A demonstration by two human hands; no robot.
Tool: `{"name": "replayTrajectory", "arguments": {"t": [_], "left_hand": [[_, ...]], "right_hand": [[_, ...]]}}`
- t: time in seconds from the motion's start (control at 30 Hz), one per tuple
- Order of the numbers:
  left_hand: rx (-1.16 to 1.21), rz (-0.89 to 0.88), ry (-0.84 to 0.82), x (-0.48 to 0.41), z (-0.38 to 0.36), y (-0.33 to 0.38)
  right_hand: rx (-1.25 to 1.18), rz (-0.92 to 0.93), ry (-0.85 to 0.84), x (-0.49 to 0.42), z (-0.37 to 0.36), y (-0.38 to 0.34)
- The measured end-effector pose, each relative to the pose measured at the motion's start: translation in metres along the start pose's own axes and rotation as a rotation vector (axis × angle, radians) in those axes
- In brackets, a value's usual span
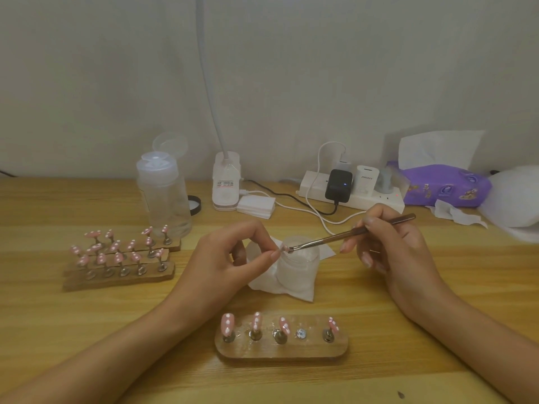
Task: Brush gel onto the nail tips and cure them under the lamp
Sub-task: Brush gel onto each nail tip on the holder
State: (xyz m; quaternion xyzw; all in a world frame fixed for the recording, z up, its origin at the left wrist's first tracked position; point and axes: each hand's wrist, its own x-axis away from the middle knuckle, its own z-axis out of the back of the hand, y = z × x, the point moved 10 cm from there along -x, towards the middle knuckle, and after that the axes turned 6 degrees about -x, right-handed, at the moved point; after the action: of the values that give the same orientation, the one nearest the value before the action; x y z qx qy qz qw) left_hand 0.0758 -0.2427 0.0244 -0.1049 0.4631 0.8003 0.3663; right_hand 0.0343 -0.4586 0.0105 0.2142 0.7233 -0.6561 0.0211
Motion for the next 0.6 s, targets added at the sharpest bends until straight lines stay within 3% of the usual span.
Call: {"name": "replayTrajectory", "arguments": {"t": [0.2, 0.6], "left_hand": [[0.007, -0.006, 0.005, 0.0, 0.0, 0.0], [-0.004, -0.027, 0.012, -0.001, 0.0, 0.001]], "right_hand": [[-0.053, 0.041, -0.081, 0.001, -0.01, -0.007], [-0.065, 0.05, -0.047, 0.001, -0.006, -0.009]]}}
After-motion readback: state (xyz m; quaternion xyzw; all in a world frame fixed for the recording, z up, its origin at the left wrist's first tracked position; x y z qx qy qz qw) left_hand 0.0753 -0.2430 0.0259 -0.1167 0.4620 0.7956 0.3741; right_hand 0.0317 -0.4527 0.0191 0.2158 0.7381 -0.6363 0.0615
